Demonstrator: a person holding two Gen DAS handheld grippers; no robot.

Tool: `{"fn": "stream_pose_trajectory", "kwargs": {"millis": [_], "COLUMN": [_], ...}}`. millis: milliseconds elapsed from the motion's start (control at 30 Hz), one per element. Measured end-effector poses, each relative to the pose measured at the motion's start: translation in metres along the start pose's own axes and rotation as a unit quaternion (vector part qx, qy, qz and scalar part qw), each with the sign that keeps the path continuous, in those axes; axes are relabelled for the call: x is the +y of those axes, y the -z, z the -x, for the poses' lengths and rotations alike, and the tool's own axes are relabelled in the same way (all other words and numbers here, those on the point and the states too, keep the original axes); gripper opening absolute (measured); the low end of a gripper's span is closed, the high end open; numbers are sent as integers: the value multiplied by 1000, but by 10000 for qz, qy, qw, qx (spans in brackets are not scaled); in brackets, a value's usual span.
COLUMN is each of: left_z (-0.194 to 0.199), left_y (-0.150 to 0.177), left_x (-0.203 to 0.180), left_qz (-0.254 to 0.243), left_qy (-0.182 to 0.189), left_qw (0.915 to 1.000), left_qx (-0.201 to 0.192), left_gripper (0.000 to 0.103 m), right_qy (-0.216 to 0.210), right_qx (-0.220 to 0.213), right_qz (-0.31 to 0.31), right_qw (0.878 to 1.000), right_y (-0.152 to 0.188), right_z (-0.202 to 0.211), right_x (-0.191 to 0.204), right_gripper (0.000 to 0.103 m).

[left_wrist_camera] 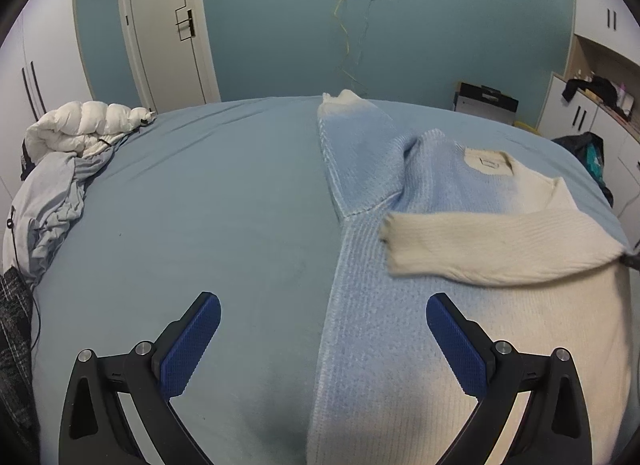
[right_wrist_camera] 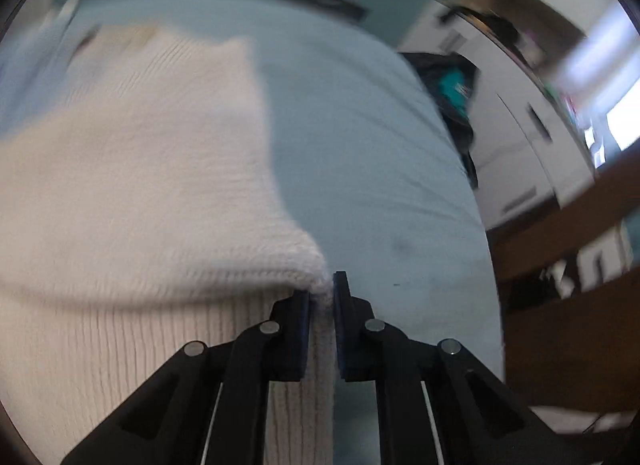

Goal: Fold small clothes
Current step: 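Regrasp the folded cream sleeve with the right tool and reposition it, then release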

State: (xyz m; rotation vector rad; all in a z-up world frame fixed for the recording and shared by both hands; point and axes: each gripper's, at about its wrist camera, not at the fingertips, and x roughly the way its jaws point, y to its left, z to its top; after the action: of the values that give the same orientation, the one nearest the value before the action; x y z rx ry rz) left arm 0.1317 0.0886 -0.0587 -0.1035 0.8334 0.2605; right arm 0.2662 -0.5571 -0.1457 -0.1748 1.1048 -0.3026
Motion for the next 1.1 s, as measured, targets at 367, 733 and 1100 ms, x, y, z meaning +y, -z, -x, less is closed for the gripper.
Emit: {"fn": "stream_pose_trajectory", "kwargs": {"millis": [367,733,1100], "left_z": [4,0,0], "left_y": [-7,-7,-9], "left_x": [21,53,71], "left_qz": [130,540,838], "left_qy": [-134,-99,172], "left_qw": [9998,9985,9963], "left_qx": [-61,91,100], "left_gripper": [103,103,103], "right_qy": [642,-2318,-1870], "right_qx": [-132,739,1160], "right_qz": [668,2424,2354], "right_qw": [9956,9392,9467], "right_y": [6,13,15], "right_z": [52,147,95], "right_x": [33,349,429], "right_gripper": [80,80,8]}}
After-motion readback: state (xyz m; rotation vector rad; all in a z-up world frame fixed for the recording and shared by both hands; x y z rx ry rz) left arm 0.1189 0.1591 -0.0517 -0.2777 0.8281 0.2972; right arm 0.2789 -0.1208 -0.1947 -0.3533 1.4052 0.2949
